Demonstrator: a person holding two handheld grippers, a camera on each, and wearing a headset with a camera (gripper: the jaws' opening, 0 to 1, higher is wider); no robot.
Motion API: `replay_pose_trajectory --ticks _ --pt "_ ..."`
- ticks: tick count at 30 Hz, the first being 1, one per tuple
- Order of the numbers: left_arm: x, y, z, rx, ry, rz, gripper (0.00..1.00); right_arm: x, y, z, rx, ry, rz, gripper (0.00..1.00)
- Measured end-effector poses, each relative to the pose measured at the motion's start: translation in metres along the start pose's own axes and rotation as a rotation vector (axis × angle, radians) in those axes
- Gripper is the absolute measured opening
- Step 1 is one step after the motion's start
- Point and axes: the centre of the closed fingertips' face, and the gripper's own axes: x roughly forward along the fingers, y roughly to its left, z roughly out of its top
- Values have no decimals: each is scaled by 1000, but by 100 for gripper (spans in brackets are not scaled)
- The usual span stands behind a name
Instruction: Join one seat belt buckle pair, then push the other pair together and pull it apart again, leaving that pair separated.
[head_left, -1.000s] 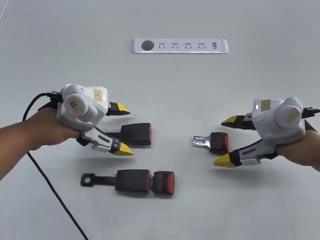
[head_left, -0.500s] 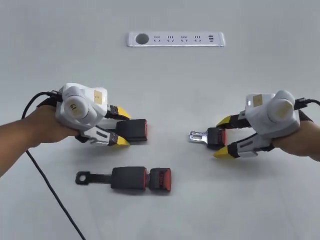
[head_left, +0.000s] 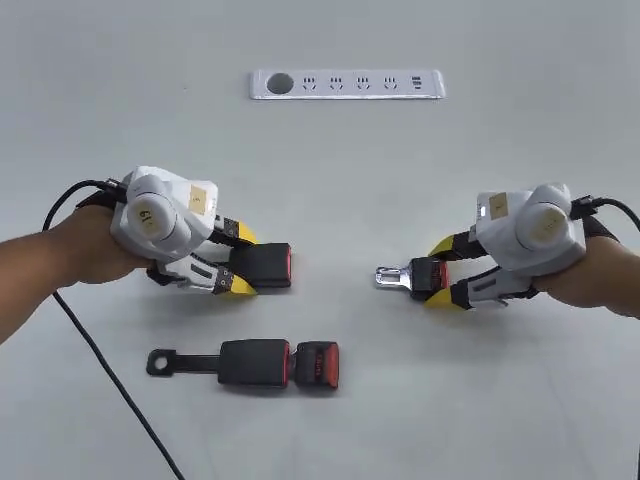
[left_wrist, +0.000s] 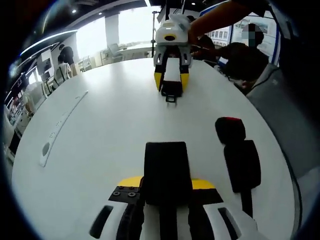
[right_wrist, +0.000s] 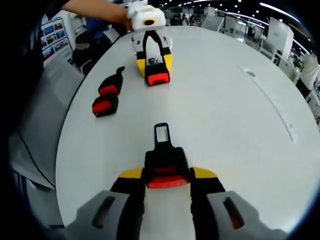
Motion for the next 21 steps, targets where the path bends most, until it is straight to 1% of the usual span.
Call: replay_pose_trajectory --ticks 3,5,6,7,9,13,16,21 --pt "-1 1 -1 1 -6 -7 34 0 0 0 -4 7 2 35" --pt "-1 1 -1 4 -5 -20 34 1 1 0 -12 17 2 35" --pt "-1 1 -1 -3 -6 -24 34 1 1 0 -17 24 2 35" --pt "-1 1 -1 12 -2 -29 34 1 1 0 -21 29 1 35" --pt "-1 1 -2 17 7 -31 34 3 0 1 -22 36 2 35" --pt "0 0 -1 17 6 -34 34 6 -2 2 -30 40 8 35" --pt "0 1 -1 -5 1 -33 34 10 -3 6 -18 29 -3 35" --pt "0 0 -1 0 5 -28 34 18 -1 17 -17 3 -6 35"
